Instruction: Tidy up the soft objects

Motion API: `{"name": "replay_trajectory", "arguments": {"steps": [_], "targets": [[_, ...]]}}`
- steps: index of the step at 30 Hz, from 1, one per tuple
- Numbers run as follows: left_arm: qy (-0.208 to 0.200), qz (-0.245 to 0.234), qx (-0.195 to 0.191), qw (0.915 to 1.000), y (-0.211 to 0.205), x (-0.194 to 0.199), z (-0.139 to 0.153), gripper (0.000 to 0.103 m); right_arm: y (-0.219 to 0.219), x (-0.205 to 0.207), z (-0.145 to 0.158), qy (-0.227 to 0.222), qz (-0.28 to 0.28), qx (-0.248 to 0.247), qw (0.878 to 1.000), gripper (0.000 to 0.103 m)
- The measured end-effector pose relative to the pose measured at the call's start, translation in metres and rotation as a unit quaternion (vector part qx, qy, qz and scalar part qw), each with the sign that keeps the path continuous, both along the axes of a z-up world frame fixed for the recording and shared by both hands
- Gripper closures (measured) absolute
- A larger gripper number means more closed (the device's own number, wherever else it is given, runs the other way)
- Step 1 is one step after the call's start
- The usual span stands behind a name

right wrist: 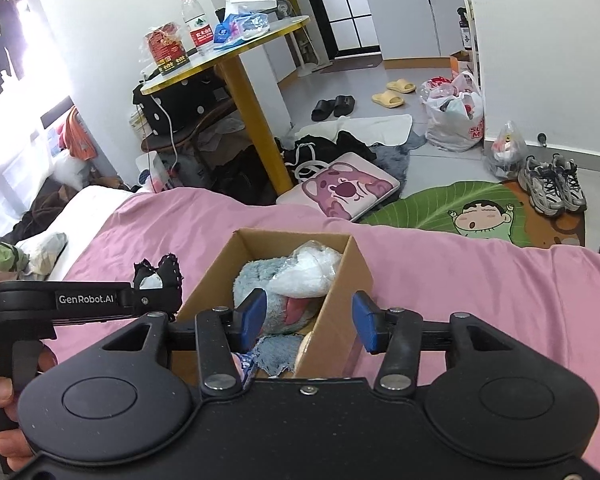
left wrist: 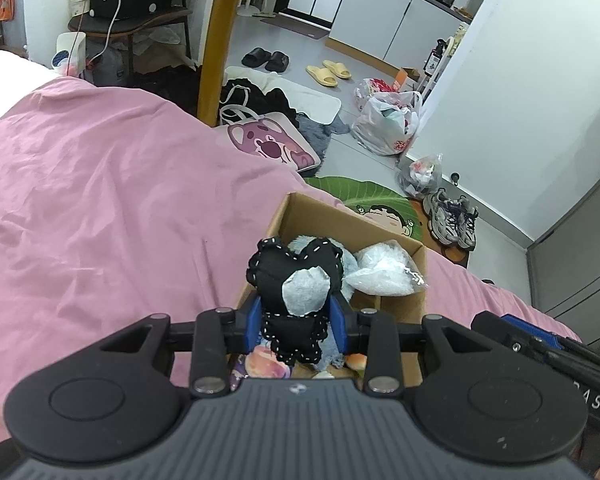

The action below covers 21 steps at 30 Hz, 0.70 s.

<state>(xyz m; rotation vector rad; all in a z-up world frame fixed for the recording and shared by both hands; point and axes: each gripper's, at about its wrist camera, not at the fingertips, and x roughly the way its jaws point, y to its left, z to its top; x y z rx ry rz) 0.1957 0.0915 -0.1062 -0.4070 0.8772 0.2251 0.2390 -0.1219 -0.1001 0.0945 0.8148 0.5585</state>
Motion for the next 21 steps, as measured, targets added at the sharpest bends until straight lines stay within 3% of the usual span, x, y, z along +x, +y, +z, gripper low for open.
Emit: {"name": "replay_trajectory", "arguments": {"steps": [9,12,15,21], "targets": [[0.003,-0.020,0.008,0.9998,-0.018,0.003,0.006,0.065,-0.012,-0.003,0.003,-0.005,-0.008,0.005,1.000,0.048],[0.004,-0.034,-0.010,0.9994,-0.021,0.004,0.008,0.051,-0.015,-0.006,0.003,-0.007,-0.009,0.003,1.000,0.048],[0.001,-0.029,-0.002,0.9996,-0.026,0.003,0.013,0.037,-0.018,-0.008,0.003,-0.006,-0.014,0.000,1.000,0.047],[-0.007,-0.028,0.014,0.9995,-0.029,-0.005,0.027,0.036,-0.023,-0.018,0.010,-0.010,-0.017,-0.003,1.000,0.040]]}}
